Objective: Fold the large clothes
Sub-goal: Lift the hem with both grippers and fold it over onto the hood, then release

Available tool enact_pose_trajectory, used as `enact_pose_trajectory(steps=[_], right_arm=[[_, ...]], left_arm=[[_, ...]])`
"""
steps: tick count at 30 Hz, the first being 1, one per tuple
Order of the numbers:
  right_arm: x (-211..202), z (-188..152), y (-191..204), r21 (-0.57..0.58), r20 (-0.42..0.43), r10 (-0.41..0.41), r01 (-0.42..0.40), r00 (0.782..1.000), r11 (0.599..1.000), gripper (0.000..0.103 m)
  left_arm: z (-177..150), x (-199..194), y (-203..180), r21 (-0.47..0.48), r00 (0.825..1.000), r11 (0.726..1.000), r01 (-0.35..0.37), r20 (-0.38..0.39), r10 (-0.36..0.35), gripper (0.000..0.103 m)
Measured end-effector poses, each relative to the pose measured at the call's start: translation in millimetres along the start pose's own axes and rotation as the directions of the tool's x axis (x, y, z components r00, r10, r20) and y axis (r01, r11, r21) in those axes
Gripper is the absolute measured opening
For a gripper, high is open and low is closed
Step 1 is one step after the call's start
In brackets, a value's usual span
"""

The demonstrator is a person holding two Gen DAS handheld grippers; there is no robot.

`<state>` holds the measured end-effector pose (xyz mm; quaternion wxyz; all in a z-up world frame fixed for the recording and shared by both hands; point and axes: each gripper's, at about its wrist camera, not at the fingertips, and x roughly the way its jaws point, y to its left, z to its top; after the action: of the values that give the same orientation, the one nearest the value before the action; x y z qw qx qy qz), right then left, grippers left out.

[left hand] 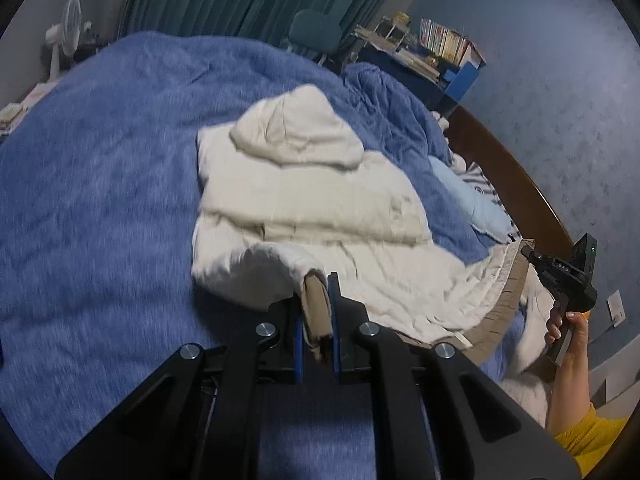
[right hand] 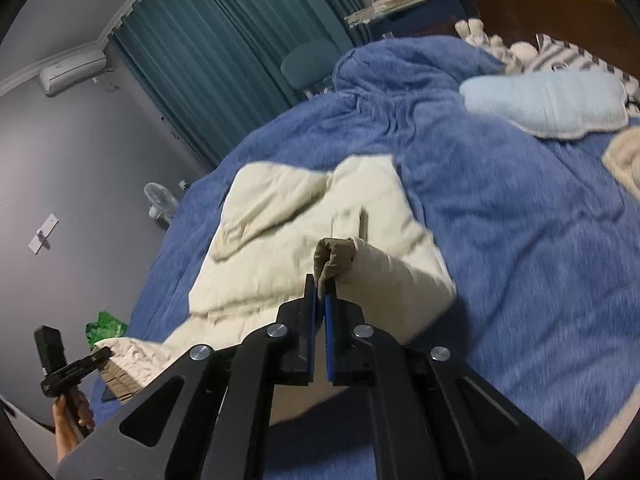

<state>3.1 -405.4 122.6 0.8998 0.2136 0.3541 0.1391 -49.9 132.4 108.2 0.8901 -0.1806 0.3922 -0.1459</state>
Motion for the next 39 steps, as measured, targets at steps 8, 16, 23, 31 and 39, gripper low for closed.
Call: enact_pose_trajectory(steps=[8,16,23,31,39], right_arm=[[53,64,12,-0.031,0.005,-0.043,0.043,0.999,0.999,0.004],[132,120,5,-0.039,-0.004,-0.128,0.128,0.992,0.991,0.004],[208,159,11,-0.064,0.006,-0.185,0.185,0.983,0.981,0.004],[290,198,22,-0.058,0.021,-0.227,0.228,0.974,0.972,0.004],[347,197,-4,0.020,-0.032,-0.267,0.268,0.963,0.963,0.004]], left_arm=[[74,31,10,0.012,0.999,1.000,-0.022,0.029,0.022,0.007],[140,93,49,-0.026,0.999,0.999,-0.037,0.002,0.037,0.007],[180,156,90,-0.063,0.996,0.994,-0.087,-0.035,0.085,0.007],[221,215,127,-0.118,0.987,0.982,-0.146,-0.077,0.138,0.007],[230,269,159,-0.203,0.979,0.962,-0.182,-0.132,0.158,0.010]])
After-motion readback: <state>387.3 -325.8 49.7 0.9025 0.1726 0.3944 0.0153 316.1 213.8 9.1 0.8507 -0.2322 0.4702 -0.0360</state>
